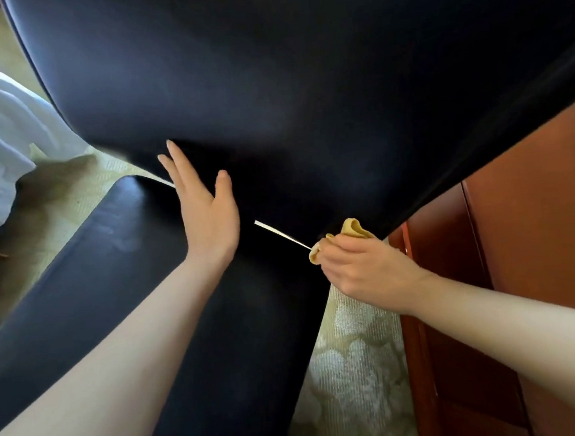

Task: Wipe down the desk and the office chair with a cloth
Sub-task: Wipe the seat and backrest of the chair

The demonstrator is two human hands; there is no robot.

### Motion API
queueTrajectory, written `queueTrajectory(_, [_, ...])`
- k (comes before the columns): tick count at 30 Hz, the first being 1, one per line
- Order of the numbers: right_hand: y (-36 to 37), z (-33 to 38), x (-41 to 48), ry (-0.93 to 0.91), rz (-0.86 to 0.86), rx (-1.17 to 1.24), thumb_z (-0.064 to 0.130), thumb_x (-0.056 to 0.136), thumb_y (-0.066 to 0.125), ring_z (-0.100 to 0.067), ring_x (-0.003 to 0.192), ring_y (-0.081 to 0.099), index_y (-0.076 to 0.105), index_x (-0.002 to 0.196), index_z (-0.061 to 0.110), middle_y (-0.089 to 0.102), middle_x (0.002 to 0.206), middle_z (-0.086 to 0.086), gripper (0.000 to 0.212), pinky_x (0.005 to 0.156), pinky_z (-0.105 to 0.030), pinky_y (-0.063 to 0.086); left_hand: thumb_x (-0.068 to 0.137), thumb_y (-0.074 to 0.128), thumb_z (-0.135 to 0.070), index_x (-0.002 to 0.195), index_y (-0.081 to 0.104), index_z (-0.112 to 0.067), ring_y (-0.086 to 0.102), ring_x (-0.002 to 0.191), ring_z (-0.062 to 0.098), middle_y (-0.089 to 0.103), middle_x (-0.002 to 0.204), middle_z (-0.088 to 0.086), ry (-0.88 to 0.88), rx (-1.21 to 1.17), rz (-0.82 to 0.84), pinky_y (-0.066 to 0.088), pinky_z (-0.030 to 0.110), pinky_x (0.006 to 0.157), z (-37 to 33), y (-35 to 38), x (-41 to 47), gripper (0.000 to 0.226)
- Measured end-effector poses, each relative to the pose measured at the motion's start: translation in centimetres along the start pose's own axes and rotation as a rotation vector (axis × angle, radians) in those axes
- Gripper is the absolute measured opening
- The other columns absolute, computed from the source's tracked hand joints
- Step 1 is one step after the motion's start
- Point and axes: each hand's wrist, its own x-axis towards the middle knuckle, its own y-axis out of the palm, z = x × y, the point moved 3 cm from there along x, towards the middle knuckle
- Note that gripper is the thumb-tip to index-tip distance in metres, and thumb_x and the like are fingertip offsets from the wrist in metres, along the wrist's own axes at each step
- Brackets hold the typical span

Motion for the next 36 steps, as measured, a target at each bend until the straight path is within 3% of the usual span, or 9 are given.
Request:
queueTrajectory(3, [-2.8,-1.6,-2.2,0.01,-0.073,-0.012,0.021,0.089,0.055,-0.01,0.093,0.065,0.075,0.096,0.021,0.071,0.097,0.006,0.021,0.082,-0.023,0.051,0.099,0.039,-0.01,0.152,-0.002,-0.024,-0.011,0.139,-0.001,-0.014,0.159,0.003,0.051,-0.068,0.007,0.0,-0.009,0.09,-2.0,1.4,-2.3,0.068])
queueTrajectory(6, [-6.3,-3.7,-3.6,-0.052,-0.211,-0.354,0.005,0.096,0.038,-0.015,0.104,0.063,0.07,0.104,0.017,0.068,0.1,0.004,0.034,0.098,-0.029,0.043,0.099,0.038,-0.01,0.152,0.0,-0.03,-0.014,0.135,-0.006,-0.014,0.159,0.004,0.133,-0.097,0.017,0.002,-0.012,0.087,-4.1,2.4,-3.8,0.068])
queueTrajectory(11, [-13.0,-7.6,-2.9,0.119,-0.46,-0.441,0.007,0.096,0.046,-0.015,0.103,0.064,0.072,0.098,0.022,0.069,0.102,0.007,0.03,0.091,-0.028,0.041,0.102,0.034,-0.02,0.148,-0.003,-0.046,-0.014,0.145,0.019,-0.02,0.158,0.001,0.081,-0.066,0.141,0.0,0.02,0.104,-5.9,3.7,-3.8,0.064])
queueTrajectory(13, [-14.6,-8.3,-1.4,0.202,-0.554,-0.468,0.01,0.095,0.049,-0.013,0.099,0.065,0.072,0.093,0.027,0.069,0.098,0.01,0.029,0.089,-0.027,0.041,0.102,0.033,-0.018,0.146,-0.004,-0.049,-0.012,0.146,0.02,-0.019,0.158,-0.002,0.087,-0.031,0.161,0.004,0.021,0.102,-6.1,3.6,-3.7,0.065])
queueTrajectory(20, [-17.3,-9.5,6.0,0.382,-0.851,-0.267,0.011,0.082,0.064,-0.012,0.091,0.066,0.073,0.08,0.031,0.07,0.092,0.013,0.022,0.079,-0.026,0.049,0.097,0.04,-0.007,0.143,0.009,-0.055,0.009,0.13,-0.021,0.001,0.158,-0.019,0.138,0.007,0.194,0.014,-0.008,0.089,-4.9,1.4,-4.0,0.073])
queueTrajectory(24, [-17.0,-8.7,10.2,0.45,-0.978,-0.099,0.011,0.083,0.061,-0.013,0.09,0.066,0.073,0.074,0.029,0.07,0.094,0.012,0.023,0.076,-0.029,0.047,0.097,0.038,-0.002,0.136,0.027,-0.057,0.03,0.134,-0.009,0.03,0.149,-0.024,0.13,-0.112,0.187,0.026,0.013,0.107,-4.6,-0.3,-3.4,0.068])
queueTrajectory(27, [-15.8,-7.5,12.4,0.433,-0.973,-0.098,0.009,0.081,0.064,-0.015,0.09,0.066,0.074,0.08,0.028,0.071,0.094,0.01,0.022,0.076,-0.03,0.047,0.096,0.038,0.0,0.133,0.045,-0.035,0.056,0.113,0.0,0.054,0.13,-0.012,0.129,-0.117,0.002,0.041,0.014,0.096,-4.6,-2.2,-2.3,0.051])
queueTrajectory(31, [-12.9,-5.0,14.1,0.339,-0.87,-0.15,0.014,0.084,0.063,-0.016,0.095,0.065,0.074,0.09,0.026,0.07,0.095,0.008,0.017,0.081,-0.031,0.048,0.096,0.039,0.001,0.127,0.05,-0.016,0.057,0.105,0.002,0.056,0.122,-0.003,0.139,-0.1,-0.173,0.042,0.012,0.091,-4.5,-4.0,-1.4,0.037])
queueTrajectory(36, [-6.3,-1.4,11.8,0.115,-0.541,-0.246,0.005,0.09,0.042,-0.013,0.099,0.063,0.074,0.092,0.02,0.069,0.096,0.008,0.035,0.089,-0.026,0.048,0.095,0.042,0.0,0.142,0.036,-0.018,0.042,0.128,0.01,0.04,0.136,-0.008,0.12,-0.047,-0.118,0.035,0.004,0.093,-4.5,-3.3,-1.9,0.051])
